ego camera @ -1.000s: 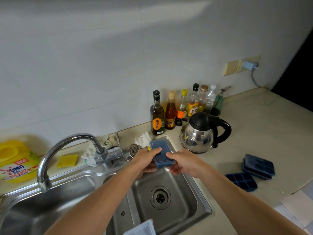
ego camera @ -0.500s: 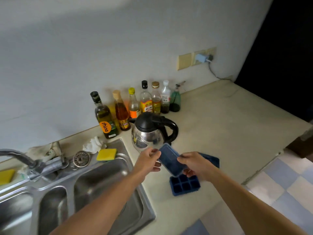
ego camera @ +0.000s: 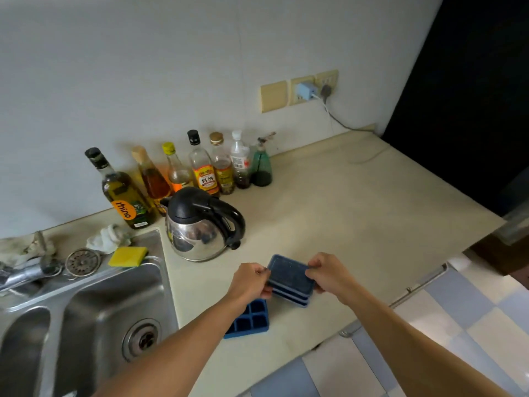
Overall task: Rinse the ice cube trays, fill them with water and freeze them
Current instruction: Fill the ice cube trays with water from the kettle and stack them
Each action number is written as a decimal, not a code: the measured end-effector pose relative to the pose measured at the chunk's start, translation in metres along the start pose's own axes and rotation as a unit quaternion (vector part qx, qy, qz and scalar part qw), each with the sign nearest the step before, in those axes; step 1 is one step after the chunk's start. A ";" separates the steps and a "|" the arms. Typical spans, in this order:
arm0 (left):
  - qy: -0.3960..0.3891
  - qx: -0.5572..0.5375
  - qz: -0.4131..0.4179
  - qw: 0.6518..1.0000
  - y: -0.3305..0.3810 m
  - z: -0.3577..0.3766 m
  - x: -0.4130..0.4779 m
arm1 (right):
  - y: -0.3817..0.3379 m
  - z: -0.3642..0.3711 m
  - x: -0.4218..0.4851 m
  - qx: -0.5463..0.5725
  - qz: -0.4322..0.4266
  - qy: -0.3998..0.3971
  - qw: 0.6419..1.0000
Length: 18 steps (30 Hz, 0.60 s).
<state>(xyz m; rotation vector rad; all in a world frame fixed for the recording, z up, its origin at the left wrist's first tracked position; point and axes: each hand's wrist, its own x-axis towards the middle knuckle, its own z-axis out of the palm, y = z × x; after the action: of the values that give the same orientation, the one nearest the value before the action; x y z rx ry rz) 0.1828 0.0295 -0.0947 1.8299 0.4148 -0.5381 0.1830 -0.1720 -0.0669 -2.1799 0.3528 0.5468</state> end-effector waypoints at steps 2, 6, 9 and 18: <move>0.007 0.013 -0.004 1.000 -0.001 0.003 -0.001 | 0.005 0.001 0.003 -0.012 -0.005 0.000 1.000; 0.037 0.029 0.011 0.999 -0.004 0.003 -0.003 | 0.010 0.005 0.005 -0.034 -0.019 -0.013 0.999; 0.035 0.034 0.005 0.999 -0.005 0.003 -0.004 | 0.013 0.008 0.007 -0.065 -0.027 -0.011 0.997; 0.130 0.069 0.042 0.988 -0.022 -0.025 -0.009 | -0.005 0.026 -0.016 -0.209 -0.200 0.147 0.946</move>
<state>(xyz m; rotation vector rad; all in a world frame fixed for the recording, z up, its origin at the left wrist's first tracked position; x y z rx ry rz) 0.1676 0.0596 -0.1002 2.0503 0.4838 -0.2755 0.1645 -0.1473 -0.0702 -2.6589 -0.0673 0.0642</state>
